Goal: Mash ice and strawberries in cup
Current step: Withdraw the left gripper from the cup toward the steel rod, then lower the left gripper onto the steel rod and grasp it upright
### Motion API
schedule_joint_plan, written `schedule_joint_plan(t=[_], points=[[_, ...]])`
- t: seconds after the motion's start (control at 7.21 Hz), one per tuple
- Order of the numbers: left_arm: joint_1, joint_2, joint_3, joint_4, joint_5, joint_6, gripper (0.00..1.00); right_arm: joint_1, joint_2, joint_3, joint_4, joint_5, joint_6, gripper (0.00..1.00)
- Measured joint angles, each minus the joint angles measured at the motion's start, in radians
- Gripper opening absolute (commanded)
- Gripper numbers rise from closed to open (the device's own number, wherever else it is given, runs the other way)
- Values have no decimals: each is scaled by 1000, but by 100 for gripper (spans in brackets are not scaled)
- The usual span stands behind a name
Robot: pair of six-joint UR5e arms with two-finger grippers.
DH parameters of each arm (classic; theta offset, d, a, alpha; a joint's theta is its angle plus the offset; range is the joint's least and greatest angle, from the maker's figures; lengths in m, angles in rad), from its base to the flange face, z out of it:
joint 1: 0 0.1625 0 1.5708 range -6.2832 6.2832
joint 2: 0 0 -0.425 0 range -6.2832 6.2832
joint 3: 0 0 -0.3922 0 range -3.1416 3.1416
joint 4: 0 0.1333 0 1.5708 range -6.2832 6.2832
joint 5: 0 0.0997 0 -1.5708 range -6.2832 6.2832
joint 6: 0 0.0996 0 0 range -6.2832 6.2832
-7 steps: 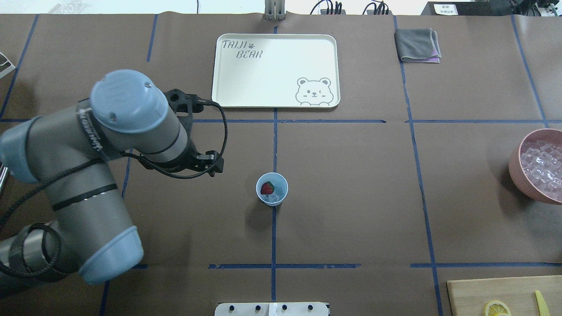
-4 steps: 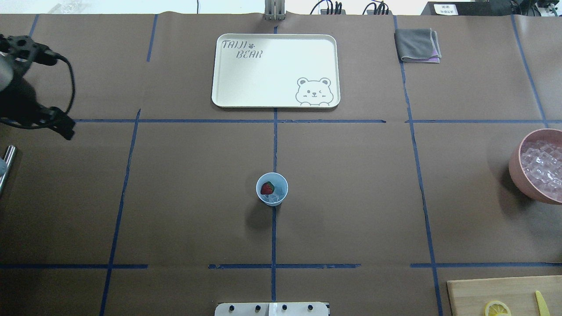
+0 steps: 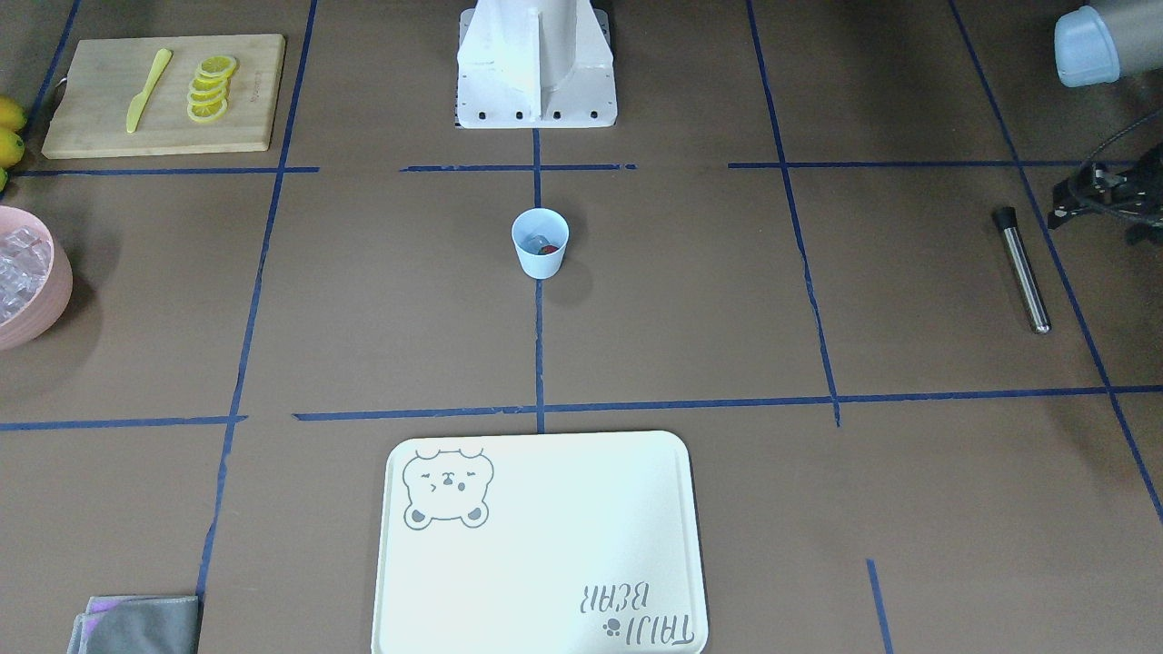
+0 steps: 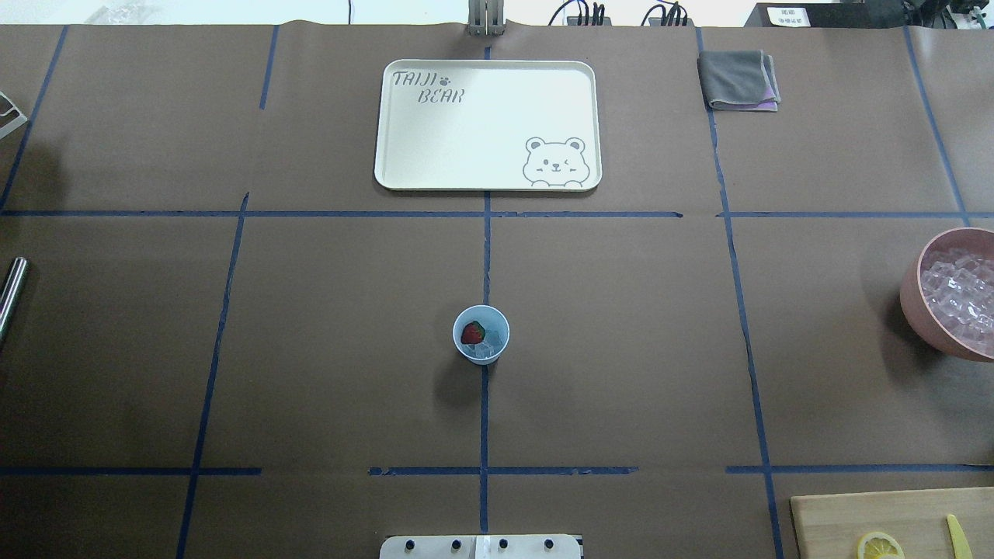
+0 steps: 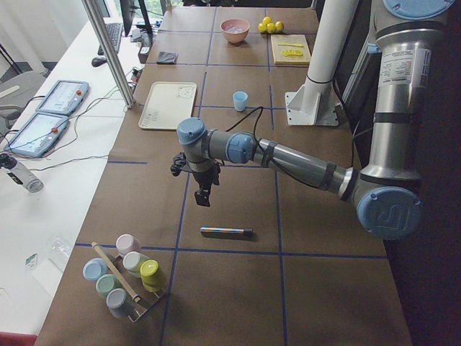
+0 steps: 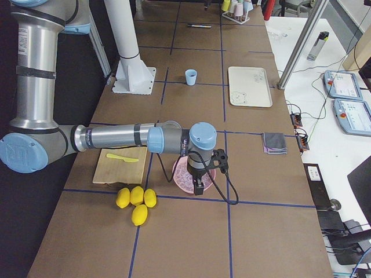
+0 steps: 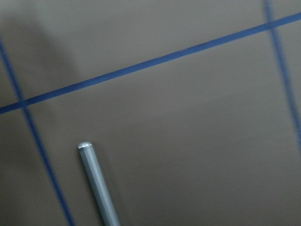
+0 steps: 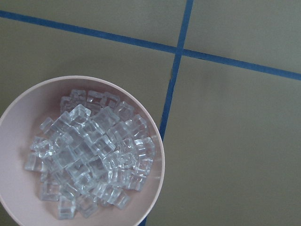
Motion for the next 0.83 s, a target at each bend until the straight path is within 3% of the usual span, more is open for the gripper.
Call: schedule_joint_plan(t=[0.28, 0.69, 0.83], points=[[-7, 59, 97, -202, -2, -86, 100, 0, 1, 1, 1, 0, 0, 99], [28, 99, 308, -685, 3, -418, 100, 0, 1, 4, 1, -1, 0, 99], [76, 100, 349, -786, 9, -511, 100, 0, 0, 4, 1, -1, 0, 99]])
